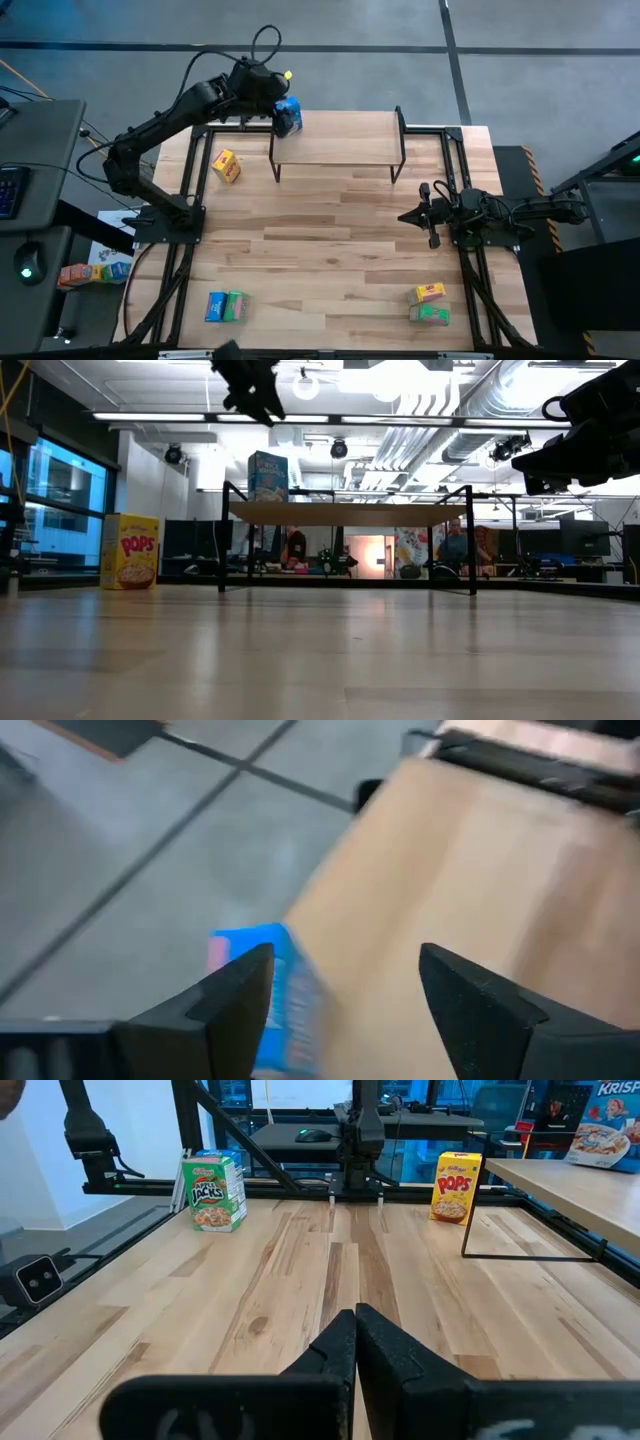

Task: Stack cereal on shelf
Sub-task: Put the top blue cereal box on the shelf

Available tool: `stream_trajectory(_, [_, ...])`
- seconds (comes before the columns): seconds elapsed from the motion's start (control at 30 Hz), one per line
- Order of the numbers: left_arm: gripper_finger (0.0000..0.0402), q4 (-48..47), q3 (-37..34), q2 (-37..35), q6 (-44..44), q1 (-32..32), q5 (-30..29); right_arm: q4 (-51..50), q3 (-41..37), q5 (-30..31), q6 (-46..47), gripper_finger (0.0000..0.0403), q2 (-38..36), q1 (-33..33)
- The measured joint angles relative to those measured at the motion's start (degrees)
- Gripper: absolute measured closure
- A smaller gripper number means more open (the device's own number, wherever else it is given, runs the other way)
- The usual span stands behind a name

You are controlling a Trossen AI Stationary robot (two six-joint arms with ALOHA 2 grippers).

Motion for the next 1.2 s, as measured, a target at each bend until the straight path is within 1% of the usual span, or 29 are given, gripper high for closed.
stream_trajectory(0.07, [0.0195,2.6,-3.3,-2.6,-1.7,-2.2,-0.5,0.0,0.0,0.0,0.0,0.0403,0.0,0.0])
stream_trajectory(0.17, [0.0254,9.6,-11.4,-7.9,-4.4,-6.2,-2.1,0.0,0.0,0.0,0.0,0.0403,0.0,0.0])
stream_trajectory(0.23, [0.0302,16.2,-18.7,-12.3,-6.4,-8.8,-3.6,0.0,0.0,0.0,0.0,0.0403,0.0,0.0])
stream_trajectory(0.33, [0.0378,28.8,-31.6,-19.2,-9.5,-11.9,-6.3,0.0,0.0,0.0,0.0,0.0403,0.0,0.0])
stream_trajectory(0.37, [0.0389,33.7,-36.0,-21.1,-10.9,-12.7,-7.6,0.0,0.0,0.0,0.0,0.0403,0.0,0.0])
stream_trajectory(0.43, [0.0389,42.0,-43.7,-23.7,-13.7,-13.2,-9.8,0.0,0.0,0.0,0.0,0.0403,0.0,0.0])
stream_trajectory(0.53, [0.0395,48.6,-51.1,-24.4,-16.8,-11.8,-13.5,0.0,0.0,0.0,0.0,0.0403,0.0,0.0])
stream_trajectory(0.6, [0.04,50.9,-52.9,-23.1,-17.6,-10.2,-14.4,0.0,0.0,0.0,0.0,0.0403,0.0,0.0])
stream_trajectory(0.67, [0.0399,51.3,-52.8,-21.2,-18.0,-8.6,-14.4,0.0,0.0,0.0,0.0,0.0403,0.0,0.0])
stream_trajectory(0.8, [0.0401,51.1,-49.6,-17.2,-17.5,-5.5,-14.4,0.0,0.0,0.0,0.0,0.0403,0.0,0.0])
stream_trajectory(0.9, [0.0401,48.8,-46.9,-14.1,-17.1,-3.5,-14.4,0.0,0.0,0.0,0.0,0.0403,0.0,0.0])
stream_trajectory(1.07, [0.0401,48.3,-45.2,-10.6,-17.4,-2.4,-13.0,0.0,0.0,0.0,0.0,0.0403,0.0,0.0])
stream_trajectory(1.2, [0.0401,47.7,-45.2,-10.1,-17.4,-2.4,-13.2,0.0,0.0,0.0,0.0,0.0403,0.0,0.0])
